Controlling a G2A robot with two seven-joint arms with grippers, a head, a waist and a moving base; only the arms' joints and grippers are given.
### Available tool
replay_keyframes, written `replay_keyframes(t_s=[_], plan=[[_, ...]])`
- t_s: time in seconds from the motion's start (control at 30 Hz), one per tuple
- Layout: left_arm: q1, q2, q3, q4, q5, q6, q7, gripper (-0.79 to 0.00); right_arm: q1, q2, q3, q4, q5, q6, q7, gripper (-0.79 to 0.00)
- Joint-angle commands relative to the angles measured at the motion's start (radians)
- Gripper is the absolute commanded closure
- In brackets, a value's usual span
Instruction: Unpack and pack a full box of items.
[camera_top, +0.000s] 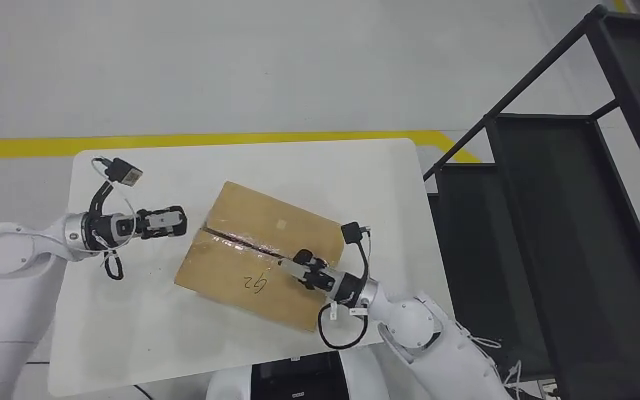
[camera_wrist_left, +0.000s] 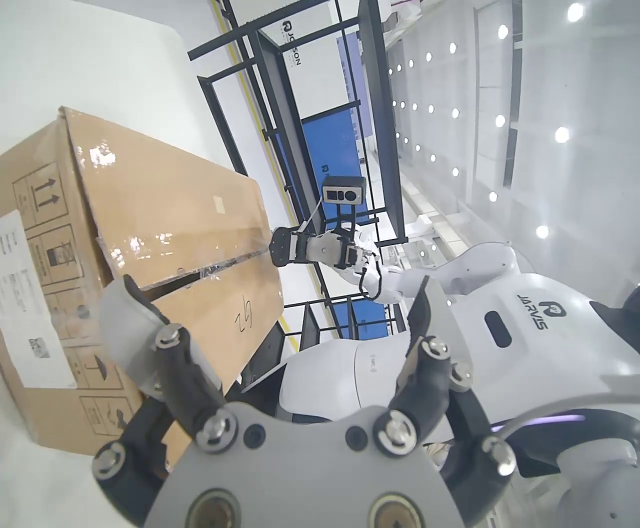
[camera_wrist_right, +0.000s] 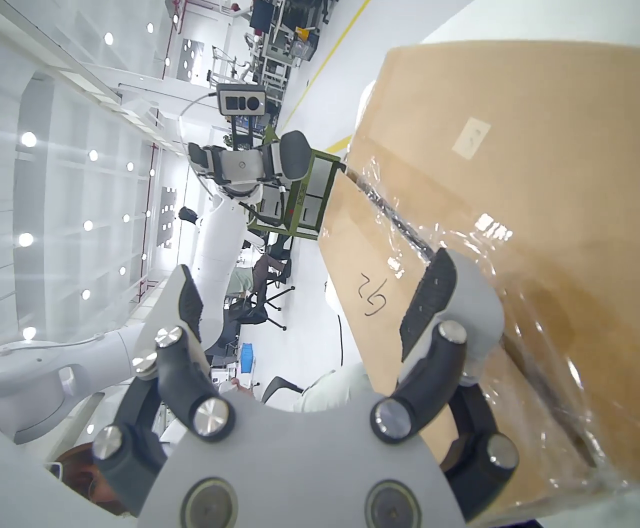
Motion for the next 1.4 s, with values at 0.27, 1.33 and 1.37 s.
replay_keyframes(t_s=[0.27,1.33,1.37], plan=[[0.075,0.014,-0.069,-0.056,0.016,0.018,0.004,-0.785,-0.017,0.001,0.011,-0.002,0.036,-0.011,-0.033,-0.785],[0.179,0.026,-0.149,-0.084,0.015,0.025,0.026,-0.785,0.114,-0.008,-0.053,-0.021,0.105,-0.018,-0.030,-0.785],[0.181,0.026,-0.152,-0.086,0.015,0.025,0.026,-0.785,0.152,-0.017,-0.088,0.008,0.109,-0.026,-0.041,-0.785]])
